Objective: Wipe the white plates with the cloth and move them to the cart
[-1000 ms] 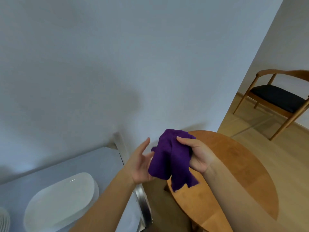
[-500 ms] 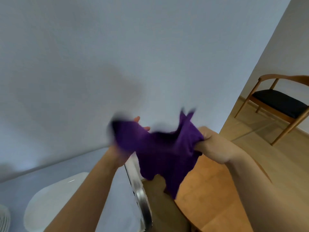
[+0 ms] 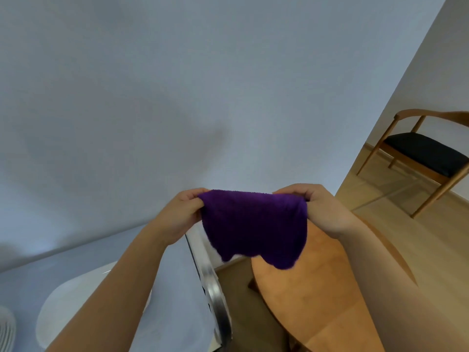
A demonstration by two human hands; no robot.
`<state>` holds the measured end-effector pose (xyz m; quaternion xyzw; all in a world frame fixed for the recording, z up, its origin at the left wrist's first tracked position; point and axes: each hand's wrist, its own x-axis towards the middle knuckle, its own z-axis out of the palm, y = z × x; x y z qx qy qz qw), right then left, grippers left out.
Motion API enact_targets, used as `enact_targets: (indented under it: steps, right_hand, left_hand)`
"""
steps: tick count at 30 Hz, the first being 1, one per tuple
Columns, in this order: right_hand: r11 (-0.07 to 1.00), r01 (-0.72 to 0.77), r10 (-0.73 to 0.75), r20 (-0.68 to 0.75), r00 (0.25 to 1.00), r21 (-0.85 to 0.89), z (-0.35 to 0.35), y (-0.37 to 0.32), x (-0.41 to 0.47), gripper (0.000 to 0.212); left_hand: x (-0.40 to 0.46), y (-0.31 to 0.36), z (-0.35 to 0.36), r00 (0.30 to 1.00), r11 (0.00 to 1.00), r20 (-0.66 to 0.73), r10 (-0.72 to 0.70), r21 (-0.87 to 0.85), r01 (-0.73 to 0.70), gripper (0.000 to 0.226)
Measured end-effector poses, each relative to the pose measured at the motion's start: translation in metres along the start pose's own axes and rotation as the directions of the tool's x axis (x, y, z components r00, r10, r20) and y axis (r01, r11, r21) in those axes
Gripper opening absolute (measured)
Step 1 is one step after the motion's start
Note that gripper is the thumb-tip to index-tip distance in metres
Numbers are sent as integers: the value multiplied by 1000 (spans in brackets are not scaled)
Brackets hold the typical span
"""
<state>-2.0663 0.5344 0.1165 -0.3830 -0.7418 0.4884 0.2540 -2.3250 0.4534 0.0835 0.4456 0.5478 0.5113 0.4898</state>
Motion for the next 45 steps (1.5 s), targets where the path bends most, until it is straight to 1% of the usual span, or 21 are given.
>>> enact_targets:
  steps: [2, 4, 6, 8, 9, 10, 12, 13, 15, 17, 18, 20, 22, 27, 30, 32, 35, 37, 39, 42, 45]
  right_hand:
    - [967, -89, 68, 93, 993, 237, 5, 3, 2, 37]
    - [849, -190, 118, 175, 978, 493, 22, 10, 4, 29]
    - [614, -302, 188, 236, 953, 729, 47, 22, 5, 25]
    - [323, -385, 205, 334, 920, 864, 72, 41, 5, 36]
    - [230, -417, 191, 379, 905, 879, 81, 49, 5, 39]
    - [193, -448, 177, 419, 891, 873, 88, 55, 5, 39]
    - [240, -499, 163, 473, 866, 832, 99, 61, 10, 41]
    - [315, -523, 192, 487, 852, 792, 103, 63, 15, 45]
    - [507, -550, 287, 472, 834, 663, 113, 62, 28, 51]
    - [632, -555, 358, 431, 828, 541, 124, 58, 44, 50]
    - [649, -560, 385, 413, 826, 514, 131, 57, 54, 49]
    - [671, -565, 433, 364, 825, 481, 145, 57, 71, 44]
    - [717, -561, 478, 295, 828, 413, 158, 61, 85, 41]
    - [749, -590, 568, 167, 806, 303, 178, 89, 101, 38]
    - [724, -647, 623, 176, 762, 241, 193, 100, 97, 37]
    - [736, -657, 633, 180, 753, 160, 199, 104, 94, 37]
    - [852, -515, 521, 53, 852, -93, 196, 102, 92, 39]
    - [893, -323, 330, -34, 943, -313, 192, 97, 90, 39]
    - [879, -97, 102, -14, 995, -467, 192, 86, 86, 38]
    - [811, 160, -114, 117, 987, -563, 203, 65, 77, 36]
    - [742, 269, -175, 211, 962, -613, 225, 48, 64, 35]
  left_hand:
    - [-10, -4, -1, 996, 960, 44, -80, -266, 89, 34]
    - [-21, -11, 0, 981, 857, 107, -160, -478, 192, 37]
    - [-31, -19, 0, 971, 765, 134, -198, -598, 239, 37]
    - [-40, -31, -5, 967, 687, 88, -241, -688, 234, 36]
    - [-45, -37, -10, 961, 647, 58, -271, -728, 226, 35]
    - [-50, -45, -15, 950, 605, 32, -311, -764, 224, 33]
    - [-61, -59, -26, 920, 515, 13, -392, -826, 231, 28]
    - [-65, -64, -31, 911, 491, 22, -413, -837, 243, 27]
    - [-70, -73, -37, 896, 566, -3, -444, -776, 278, 26]
    - [-66, -85, -40, 849, 684, -114, -517, -651, 329, 40]
    - [-61, -90, -41, 812, 717, -204, -547, -614, 330, 46]
    - [-51, -98, -41, 756, 775, -364, -544, -563, 287, 41]
    - [-37, -108, -43, 721, 816, -453, -523, -509, 272, 36]
    - [-11, -133, -42, 658, 842, -537, -529, -427, 329, 36]
    - [-6, -144, -37, 624, 810, -519, -584, -415, 414, 51]
    - [-8, -149, -34, 600, 798, -527, -601, -354, 488, 60]
    - [-13, -149, -41, 615, 815, -544, -571, -283, 506, 52]
    - [-20, -145, -48, 651, 830, -524, -550, -259, 493, 42]
    - [-27, -137, -55, 686, 855, -523, -506, -196, 481, 34]
    - [-45, -124, -67, 735, 882, -544, -405, -19, 472, 28]
    - [-70, -113, -75, 747, 851, -612, -260, 222, 477, 27]
